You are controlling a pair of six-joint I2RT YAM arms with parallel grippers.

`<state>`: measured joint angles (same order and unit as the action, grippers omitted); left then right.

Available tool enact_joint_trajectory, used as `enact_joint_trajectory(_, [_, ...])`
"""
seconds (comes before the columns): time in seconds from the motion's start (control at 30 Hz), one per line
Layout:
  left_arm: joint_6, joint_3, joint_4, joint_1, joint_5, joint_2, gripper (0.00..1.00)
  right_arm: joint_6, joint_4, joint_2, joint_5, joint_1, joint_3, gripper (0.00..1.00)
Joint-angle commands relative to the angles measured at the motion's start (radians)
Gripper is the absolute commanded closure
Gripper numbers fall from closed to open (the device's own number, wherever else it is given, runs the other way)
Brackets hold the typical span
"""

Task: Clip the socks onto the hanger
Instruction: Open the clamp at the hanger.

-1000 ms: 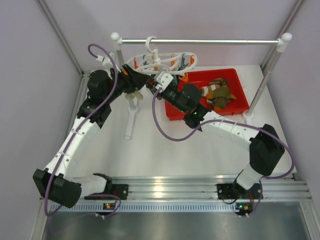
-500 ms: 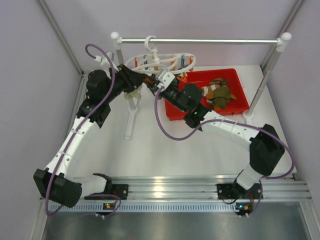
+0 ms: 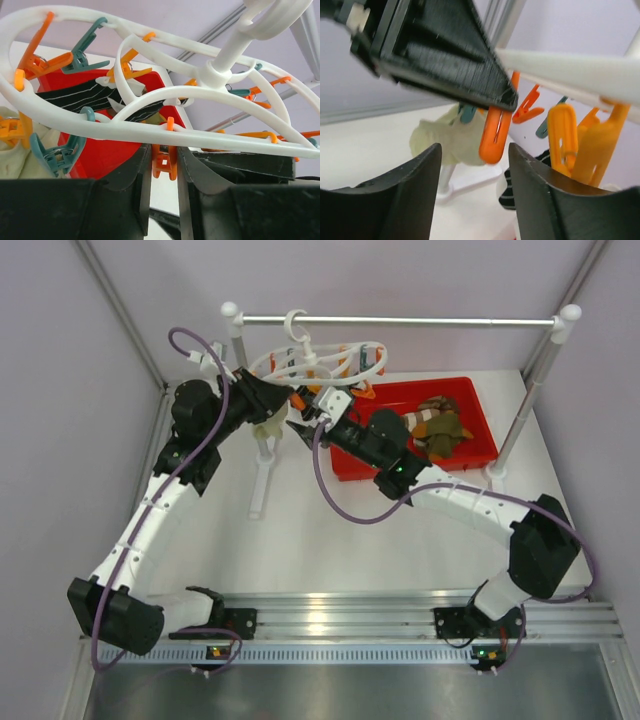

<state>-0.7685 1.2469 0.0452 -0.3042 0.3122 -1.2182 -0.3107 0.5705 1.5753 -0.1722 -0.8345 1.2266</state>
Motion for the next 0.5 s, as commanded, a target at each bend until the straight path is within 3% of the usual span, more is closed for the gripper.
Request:
enact_joint_trajectory(0.0, [0.009,-0.003,-0.073,0.013,-0.035,0.020,1.00,0.001,-0.076,-0.087,-0.050,0.031,-0.035,0.43])
enact_joint_trajectory(0.17, [0.021,-0.004,-0.064,0.013,-0.035,0.020,1.00,-0.025,-0.176,-0.175,-0.085,0.063,-0.133,0.18])
enact_joint_trajectory(0.4, [0.035,-0.001,-0.056,0.013,-0.033,0.019,1.00,-0.053,-0.331,-0.349,-0.125,0.172,-0.300,0.00])
enact_joint_trajectory(0.47, [0.037,0.002,-0.053,0.013,-0.030,0.019,1.00,-0.048,-0.383,-0.380,-0.148,0.216,-0.338,0.00])
